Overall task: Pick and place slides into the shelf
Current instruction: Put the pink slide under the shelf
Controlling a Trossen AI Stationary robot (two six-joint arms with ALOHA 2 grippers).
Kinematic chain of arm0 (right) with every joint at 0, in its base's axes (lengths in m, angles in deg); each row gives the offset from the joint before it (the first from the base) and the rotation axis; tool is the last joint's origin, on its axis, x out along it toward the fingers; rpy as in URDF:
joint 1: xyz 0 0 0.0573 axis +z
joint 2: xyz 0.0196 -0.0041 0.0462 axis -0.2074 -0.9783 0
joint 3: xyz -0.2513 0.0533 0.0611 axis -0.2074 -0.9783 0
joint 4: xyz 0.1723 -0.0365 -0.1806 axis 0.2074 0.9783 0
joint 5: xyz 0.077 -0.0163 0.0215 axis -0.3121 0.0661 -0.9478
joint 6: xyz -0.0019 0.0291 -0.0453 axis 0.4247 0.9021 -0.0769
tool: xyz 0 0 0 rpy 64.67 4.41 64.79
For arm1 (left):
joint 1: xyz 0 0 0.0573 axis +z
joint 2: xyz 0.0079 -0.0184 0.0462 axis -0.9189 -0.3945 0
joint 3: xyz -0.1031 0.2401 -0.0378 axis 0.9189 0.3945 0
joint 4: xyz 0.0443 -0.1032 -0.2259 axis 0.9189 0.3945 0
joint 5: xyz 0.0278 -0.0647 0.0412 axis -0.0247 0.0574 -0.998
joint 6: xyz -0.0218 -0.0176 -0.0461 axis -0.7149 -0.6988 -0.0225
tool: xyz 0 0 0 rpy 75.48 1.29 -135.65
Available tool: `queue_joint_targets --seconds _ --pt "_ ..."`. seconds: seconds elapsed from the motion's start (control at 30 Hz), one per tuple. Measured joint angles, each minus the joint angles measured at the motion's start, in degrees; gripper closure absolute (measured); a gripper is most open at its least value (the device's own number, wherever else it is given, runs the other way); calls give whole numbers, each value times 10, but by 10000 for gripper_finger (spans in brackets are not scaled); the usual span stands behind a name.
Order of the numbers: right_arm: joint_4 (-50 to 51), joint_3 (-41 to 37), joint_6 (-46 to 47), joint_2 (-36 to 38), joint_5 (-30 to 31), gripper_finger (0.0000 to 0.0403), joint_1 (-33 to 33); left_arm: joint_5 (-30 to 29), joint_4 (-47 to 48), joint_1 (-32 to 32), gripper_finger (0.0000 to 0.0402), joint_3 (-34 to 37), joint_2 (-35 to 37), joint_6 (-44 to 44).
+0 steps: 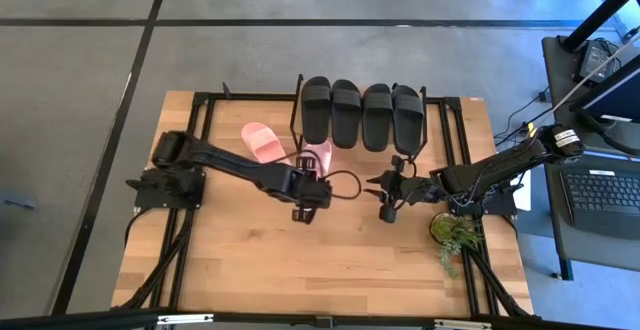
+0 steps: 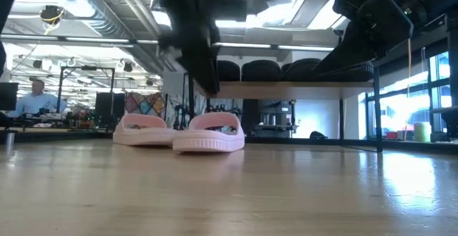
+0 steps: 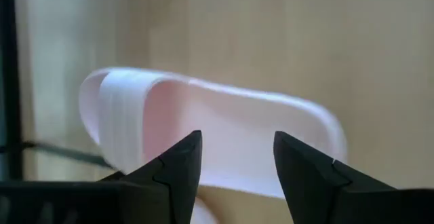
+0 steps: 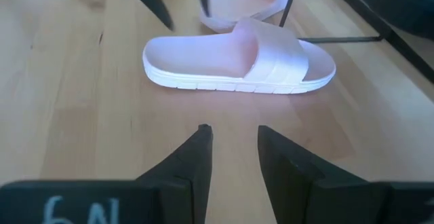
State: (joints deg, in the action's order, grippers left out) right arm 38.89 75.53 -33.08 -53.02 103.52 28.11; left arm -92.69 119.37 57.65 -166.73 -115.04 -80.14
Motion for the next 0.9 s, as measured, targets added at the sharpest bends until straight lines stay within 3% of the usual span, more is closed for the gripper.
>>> queue_joint_targets --seconds 0.13,0.3,0.43,0.57,0.9 --pt "-2 0 11 0 0 282 0 57 -52 -9 227 48 79 -6" --pt "0 0 12 0 0 282 0 235 -174 -19 227 176 173 3" --pt "0 0 10 0 0 282 0 348 -328 -42 227 273 196 -5" --pt "-5 0 -3 0 0 282 -2 341 -441 -51 227 327 173 -30" --pt "-16 1 0 0 0 282 -2 262 -450 -8 227 337 90 -51"
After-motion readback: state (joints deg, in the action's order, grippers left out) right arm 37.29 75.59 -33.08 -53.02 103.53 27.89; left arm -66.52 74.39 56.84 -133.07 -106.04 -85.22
